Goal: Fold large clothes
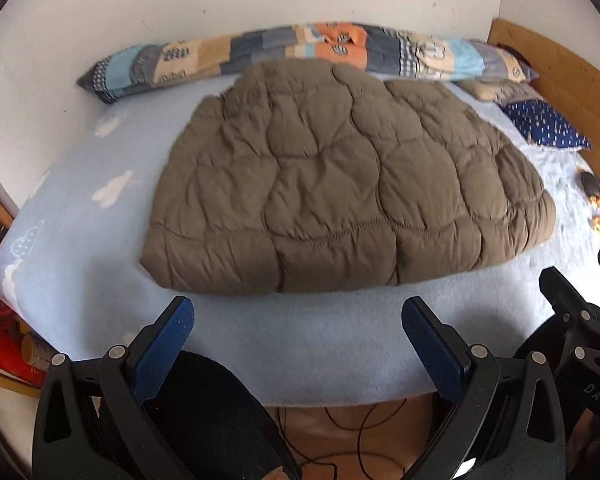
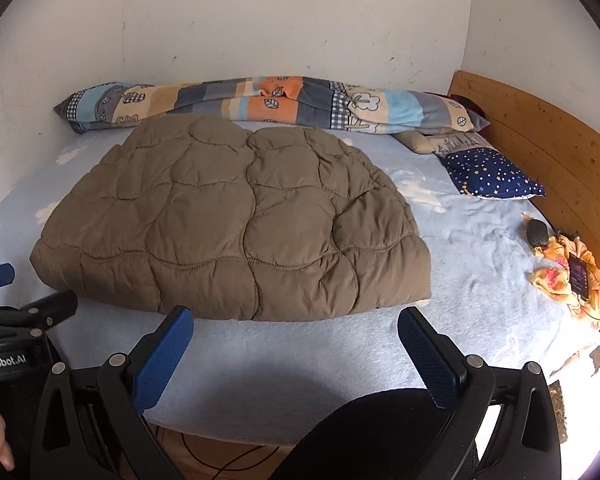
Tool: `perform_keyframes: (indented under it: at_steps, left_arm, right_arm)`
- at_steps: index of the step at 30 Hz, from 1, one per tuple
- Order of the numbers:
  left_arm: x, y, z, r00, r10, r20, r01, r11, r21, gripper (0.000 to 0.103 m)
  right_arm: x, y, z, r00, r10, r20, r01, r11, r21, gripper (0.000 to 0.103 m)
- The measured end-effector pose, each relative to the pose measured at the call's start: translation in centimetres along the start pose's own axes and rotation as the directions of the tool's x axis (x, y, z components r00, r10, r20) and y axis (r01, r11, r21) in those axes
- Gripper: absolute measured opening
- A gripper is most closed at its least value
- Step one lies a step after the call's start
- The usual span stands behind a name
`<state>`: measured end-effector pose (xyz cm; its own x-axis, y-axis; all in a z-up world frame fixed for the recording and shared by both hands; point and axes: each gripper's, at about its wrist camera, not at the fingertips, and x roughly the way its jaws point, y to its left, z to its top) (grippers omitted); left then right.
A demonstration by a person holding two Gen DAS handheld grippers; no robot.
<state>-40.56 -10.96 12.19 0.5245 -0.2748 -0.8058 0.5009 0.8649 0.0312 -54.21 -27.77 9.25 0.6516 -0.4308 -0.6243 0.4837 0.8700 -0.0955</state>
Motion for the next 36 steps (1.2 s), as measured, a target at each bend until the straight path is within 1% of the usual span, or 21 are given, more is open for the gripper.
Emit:
perform_keyframes:
  at_steps: [1,3,6,8,12,14,18,21,26,28,36]
  left_arm:
    - [0.4,-0.1,0.1,1.000,0.020,-0.024,-0.019,1.000,0.010,0.103]
    - [1.0,0.1,0.1,0.998,0.019,-0.061,-0.019,1.000,0.009,0.103]
    - [1.5,0.6,0.1,0.994,0.065,-0.084,-0.065,0.998,0.002,0.103]
    - [1.3,0.9,0.3,0.993,0.086,-0.075,-0.087,0.996,-0.005,0.103]
    - [0.5,0.8,0.5,0.993,0.115,-0.038,-0.115,0.993,0.012,0.103]
    - [0.4,0.8,0.6,0.989,0.148,-0.029,-0.147,0.989,0.021,0.103]
    - [0.6,1.3,0.8,0.989,0.136,-0.050,-0.135,0.991,0.011,0.103]
    - [0.6,1.5,0.8,0.987,0.151,-0.048,-0.150,0.989,0.009,0.103]
    - [0.9,0.9,0.6,0.988,0.140,-0.069,-0.138,0.990,0.039,0.103]
    - [1.0,0.7,0.6,0.987,0.146,-0.071,-0.143,0.988,0.049,0.103]
    - [0.9,0.7,0.4,0.988,0.140,-0.070,-0.136,0.989,0.055,0.103]
  right_arm:
    - [0.1,0.0,0.0,1.000,0.007,-0.003,-0.007,1.000,0.004,0.103]
    - [0.5,0.2,0.1,1.000,0.015,-0.010,-0.014,1.000,0.006,0.103]
    - [0.8,0.9,0.1,1.000,0.020,-0.019,-0.020,1.000,-0.006,0.103]
    - [0.9,1.3,0.0,1.000,0.016,-0.021,-0.016,1.000,-0.021,0.103]
    - [0.8,1.4,-0.1,1.000,0.009,-0.021,-0.010,1.000,-0.025,0.103]
    - [0.8,1.3,-0.1,1.000,0.008,-0.022,-0.008,1.000,-0.021,0.103]
    - [1.0,1.3,0.0,1.000,0.004,-0.026,-0.005,1.000,-0.030,0.103]
    - [0.9,1.4,-0.1,1.000,0.004,-0.023,-0.005,0.999,-0.034,0.103]
    - [0.9,1.3,-0.1,1.000,-0.001,-0.021,0.000,0.999,-0.038,0.103]
    - [0.8,1.3,-0.2,1.000,-0.003,-0.020,0.003,0.999,-0.038,0.103]
    - [0.7,1.5,-0.2,1.000,-0.017,-0.018,0.016,0.999,-0.046,0.103]
